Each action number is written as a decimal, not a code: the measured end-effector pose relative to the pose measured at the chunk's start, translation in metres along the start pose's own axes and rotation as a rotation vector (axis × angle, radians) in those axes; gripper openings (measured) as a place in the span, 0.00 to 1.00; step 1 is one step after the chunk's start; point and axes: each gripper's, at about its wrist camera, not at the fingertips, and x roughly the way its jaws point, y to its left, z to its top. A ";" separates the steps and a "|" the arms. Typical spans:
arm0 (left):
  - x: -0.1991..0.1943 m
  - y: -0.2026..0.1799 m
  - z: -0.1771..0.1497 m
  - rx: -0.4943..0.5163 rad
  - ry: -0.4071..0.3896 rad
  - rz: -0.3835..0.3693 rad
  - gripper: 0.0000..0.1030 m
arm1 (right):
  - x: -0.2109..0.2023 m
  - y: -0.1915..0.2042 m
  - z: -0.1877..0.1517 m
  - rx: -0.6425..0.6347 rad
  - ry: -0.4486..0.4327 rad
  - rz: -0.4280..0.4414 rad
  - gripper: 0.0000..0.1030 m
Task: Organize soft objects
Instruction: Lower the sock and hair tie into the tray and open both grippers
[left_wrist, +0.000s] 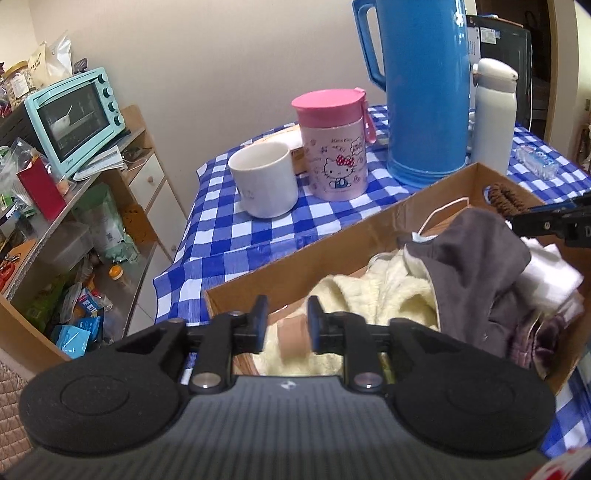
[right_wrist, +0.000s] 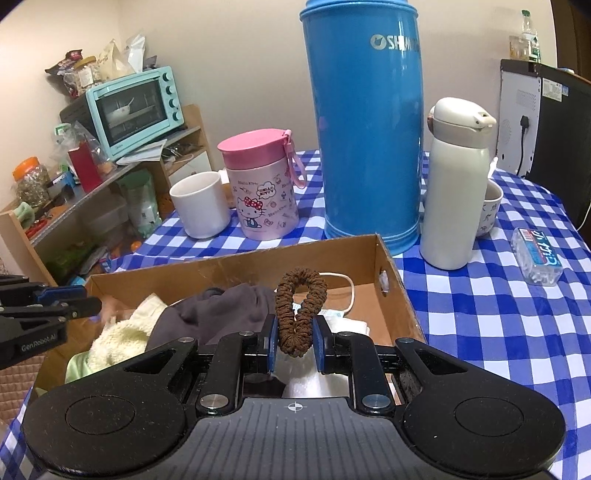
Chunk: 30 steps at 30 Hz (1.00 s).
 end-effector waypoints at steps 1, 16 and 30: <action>0.001 0.000 -0.001 0.000 0.001 -0.001 0.24 | 0.001 -0.001 0.000 0.000 0.000 0.000 0.19; -0.011 -0.003 0.000 -0.024 0.000 -0.024 0.24 | -0.003 0.006 0.002 -0.030 -0.061 0.026 0.53; -0.052 -0.007 -0.015 -0.042 0.019 -0.064 0.24 | -0.039 0.013 -0.017 -0.005 -0.021 0.050 0.53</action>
